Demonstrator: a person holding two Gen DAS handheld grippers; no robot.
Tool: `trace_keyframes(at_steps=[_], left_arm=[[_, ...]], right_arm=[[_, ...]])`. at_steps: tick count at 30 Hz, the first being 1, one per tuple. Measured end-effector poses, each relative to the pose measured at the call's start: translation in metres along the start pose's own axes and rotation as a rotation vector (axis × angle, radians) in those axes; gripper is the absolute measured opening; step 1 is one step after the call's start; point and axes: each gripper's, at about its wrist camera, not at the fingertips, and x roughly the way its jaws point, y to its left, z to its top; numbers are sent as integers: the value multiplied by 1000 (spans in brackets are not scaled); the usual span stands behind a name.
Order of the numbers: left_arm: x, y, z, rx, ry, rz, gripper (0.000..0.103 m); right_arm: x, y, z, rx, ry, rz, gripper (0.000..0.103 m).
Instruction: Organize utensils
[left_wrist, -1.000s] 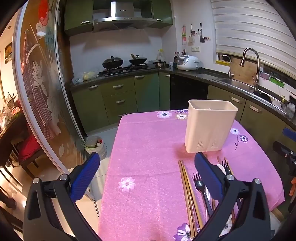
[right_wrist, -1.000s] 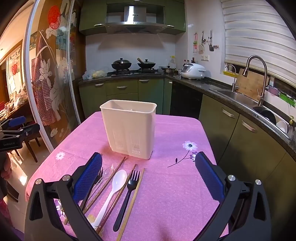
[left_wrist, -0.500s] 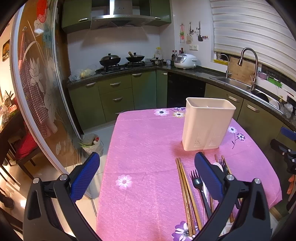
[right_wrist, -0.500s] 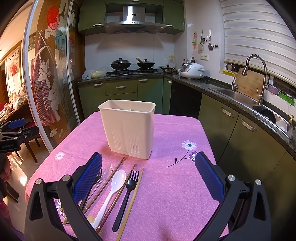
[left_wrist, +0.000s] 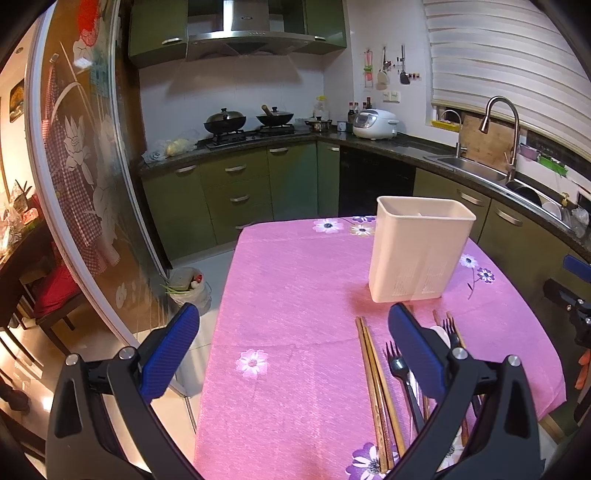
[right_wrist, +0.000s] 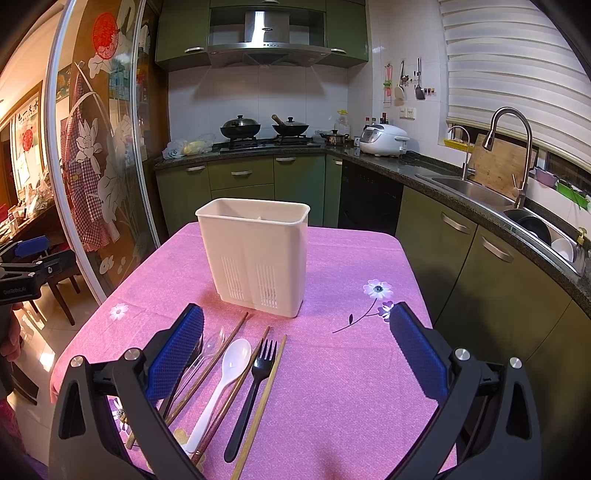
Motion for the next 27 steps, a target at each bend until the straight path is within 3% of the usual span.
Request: trace_keyframes(at_steps=[27], left_arm=[[3,1,-2,4,11,-4,97]], right_arm=[[3,-3,-4,1,6,2,99]])
